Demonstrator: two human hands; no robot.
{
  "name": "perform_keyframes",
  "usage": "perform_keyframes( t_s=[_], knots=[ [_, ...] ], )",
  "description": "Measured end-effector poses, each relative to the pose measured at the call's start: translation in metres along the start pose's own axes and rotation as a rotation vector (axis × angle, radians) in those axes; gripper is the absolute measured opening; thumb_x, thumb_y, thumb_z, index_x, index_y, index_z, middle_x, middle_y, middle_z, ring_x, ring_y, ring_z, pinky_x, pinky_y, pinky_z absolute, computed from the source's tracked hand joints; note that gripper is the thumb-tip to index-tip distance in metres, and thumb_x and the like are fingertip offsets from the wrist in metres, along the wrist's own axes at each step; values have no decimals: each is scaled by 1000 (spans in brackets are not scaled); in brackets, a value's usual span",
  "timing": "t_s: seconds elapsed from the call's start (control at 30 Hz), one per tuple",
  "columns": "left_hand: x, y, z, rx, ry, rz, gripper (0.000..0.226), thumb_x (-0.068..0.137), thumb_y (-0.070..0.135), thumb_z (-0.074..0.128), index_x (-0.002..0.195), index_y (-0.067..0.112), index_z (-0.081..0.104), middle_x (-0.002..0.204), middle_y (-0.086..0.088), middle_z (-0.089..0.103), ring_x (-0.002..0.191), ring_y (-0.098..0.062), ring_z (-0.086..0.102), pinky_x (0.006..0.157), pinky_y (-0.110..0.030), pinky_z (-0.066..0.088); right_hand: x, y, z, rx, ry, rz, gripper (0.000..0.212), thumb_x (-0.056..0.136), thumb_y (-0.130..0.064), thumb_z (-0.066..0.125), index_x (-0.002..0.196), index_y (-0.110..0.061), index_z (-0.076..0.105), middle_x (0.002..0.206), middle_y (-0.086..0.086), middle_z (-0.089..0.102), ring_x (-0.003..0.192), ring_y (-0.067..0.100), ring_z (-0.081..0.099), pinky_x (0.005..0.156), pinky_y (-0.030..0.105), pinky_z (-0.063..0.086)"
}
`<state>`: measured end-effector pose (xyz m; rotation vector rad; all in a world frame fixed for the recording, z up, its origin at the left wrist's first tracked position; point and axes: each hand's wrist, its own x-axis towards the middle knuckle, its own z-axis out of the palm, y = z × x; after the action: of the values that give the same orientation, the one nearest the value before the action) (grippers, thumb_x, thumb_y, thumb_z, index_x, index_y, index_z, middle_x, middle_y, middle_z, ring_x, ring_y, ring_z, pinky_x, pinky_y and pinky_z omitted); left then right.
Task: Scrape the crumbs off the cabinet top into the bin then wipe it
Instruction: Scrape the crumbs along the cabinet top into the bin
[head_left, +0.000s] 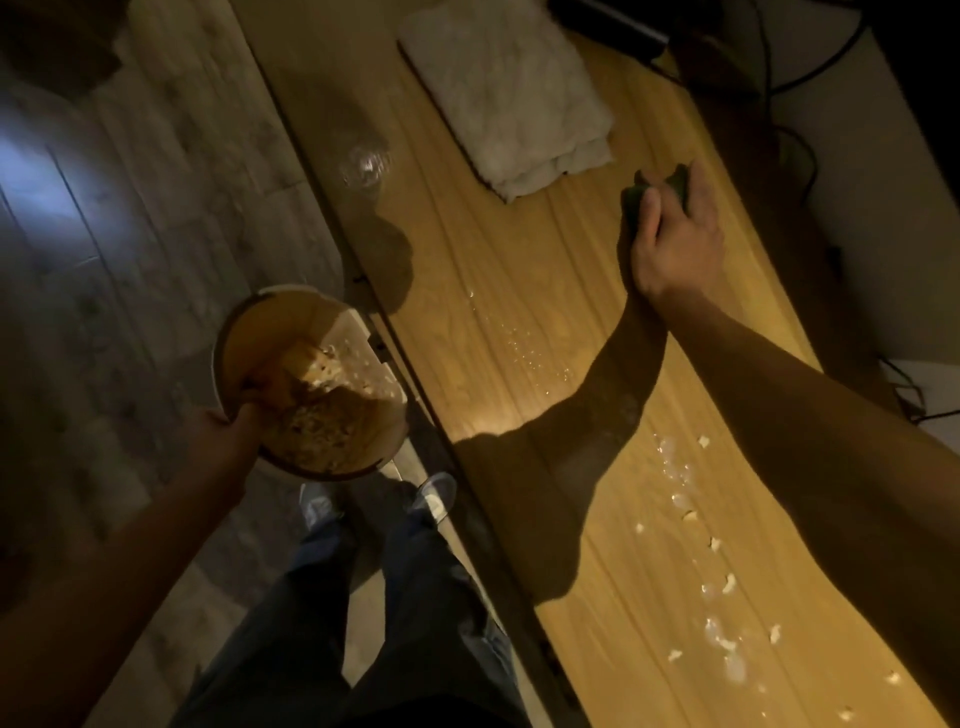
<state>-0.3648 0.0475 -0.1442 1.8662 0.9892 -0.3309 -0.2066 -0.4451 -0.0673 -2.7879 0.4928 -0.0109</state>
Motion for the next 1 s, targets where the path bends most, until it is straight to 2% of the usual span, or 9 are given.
perform_keyframes(
  t_s=[0.1,0.2,0.27,0.4,0.53,0.73,0.83,0.9,1.0],
  knots=[
    [2,4,-2,33,23,3,43,80,39,66,69,-3,60,63,-11,53,56,-17,54,55,-35,41,-8,-18,9,21,67,138,53,104,-62,14,146,-50,44,169,17,12,156,36,12,124,54,15],
    [0,11,-6,80,16,32,32,76,39,67,61,13,56,56,-3,52,41,0,51,50,-29,40,-13,-30,18,20,73,197,56,104,-60,13,148,-46,44,168,20,14,155,38,11,125,53,12],
    [-2,13,-9,100,3,30,32,74,43,69,69,14,57,62,-2,57,52,-6,56,48,-27,41,-17,-38,22,-13,66,201,59,105,-57,10,150,-39,44,165,18,24,152,38,20,123,56,16],
    [-7,12,-10,176,47,59,30,80,35,71,77,13,51,68,2,51,62,-8,49,47,-24,31,-43,-64,31,-56,88,91,52,108,-50,12,151,-42,40,153,17,40,139,38,34,113,52,25],
    [-11,13,-12,184,32,68,24,87,29,68,90,9,56,72,3,49,64,-6,47,50,-24,32,-74,-98,40,-79,55,8,50,109,-48,16,153,-42,39,152,15,41,135,38,36,108,50,29],
    [-29,35,-21,161,58,117,29,84,22,66,62,23,48,60,12,49,53,-3,47,46,-20,30,-150,-163,61,-90,-25,-161,50,109,-48,20,153,-38,41,151,12,43,129,36,40,102,46,33],
    [-34,37,-30,121,36,98,23,84,23,67,69,19,50,67,10,53,60,-8,51,53,-22,35,-191,-196,76,-163,-34,-251,46,108,-44,33,152,-34,44,145,14,50,117,38,47,91,45,38],
    [-35,37,-38,88,39,68,19,83,26,69,76,19,53,75,1,60,71,-18,57,65,-27,41,-218,-210,84,-285,-117,-422,48,108,-39,42,156,-29,39,143,15,50,115,38,49,89,45,39],
    [-37,35,-48,49,35,71,21,82,29,71,72,20,54,74,0,62,76,-23,62,66,-30,44,-247,-221,91,-282,-220,-503,55,107,-30,47,159,-23,31,142,18,49,116,38,50,90,48,42]
  ],
)
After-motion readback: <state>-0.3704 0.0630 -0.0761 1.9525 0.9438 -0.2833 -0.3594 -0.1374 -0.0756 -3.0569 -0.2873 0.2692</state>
